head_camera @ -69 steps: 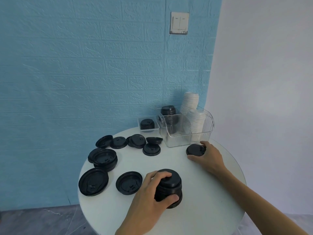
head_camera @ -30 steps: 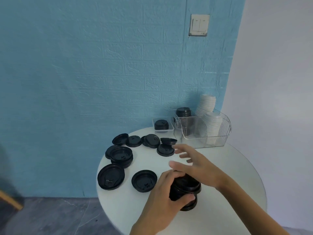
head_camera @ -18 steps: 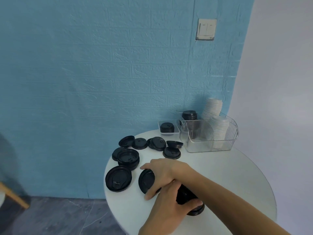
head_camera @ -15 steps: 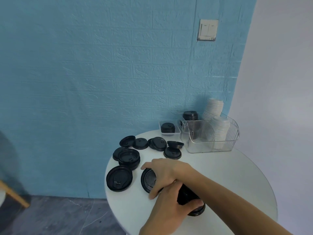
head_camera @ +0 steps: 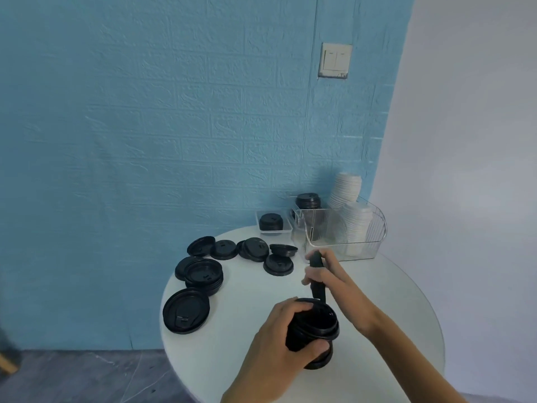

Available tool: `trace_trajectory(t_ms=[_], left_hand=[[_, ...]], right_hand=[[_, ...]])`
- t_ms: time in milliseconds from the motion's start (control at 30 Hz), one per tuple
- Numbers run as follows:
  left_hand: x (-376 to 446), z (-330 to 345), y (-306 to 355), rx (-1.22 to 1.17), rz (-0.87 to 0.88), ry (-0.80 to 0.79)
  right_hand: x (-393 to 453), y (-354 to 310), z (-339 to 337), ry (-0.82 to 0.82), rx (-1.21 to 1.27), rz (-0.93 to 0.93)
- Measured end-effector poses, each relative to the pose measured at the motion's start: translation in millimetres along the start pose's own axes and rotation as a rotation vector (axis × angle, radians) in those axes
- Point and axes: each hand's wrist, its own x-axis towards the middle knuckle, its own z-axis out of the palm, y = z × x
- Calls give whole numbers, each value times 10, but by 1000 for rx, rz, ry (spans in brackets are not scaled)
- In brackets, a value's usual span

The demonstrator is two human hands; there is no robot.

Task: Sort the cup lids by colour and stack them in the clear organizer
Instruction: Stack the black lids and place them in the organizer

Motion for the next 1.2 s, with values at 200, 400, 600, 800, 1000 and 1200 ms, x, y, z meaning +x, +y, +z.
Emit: trace_trajectory(t_ms=[200,400,600,800,1000,1200], left_hand=[[-9,-16,27,-70,-33,-3],[-3,-44,48,-161,-115,16],[-5,-67,25,-184,-124,15],[-23,-78,18,-149,-68,1],[-43,-71,52,-121,-47,11],[-39,-67,66,-138,-76,10]], right_hand=[[-174,218,-51,163,140,-48],[-336,395,-102,154,277,-76],[-439,512,-103,51,126,-17],[-440,426,-74,6,-36,-87],[-432,339,-60,-19,-149,-74],[-429,302,-70,-93,-227,-52]])
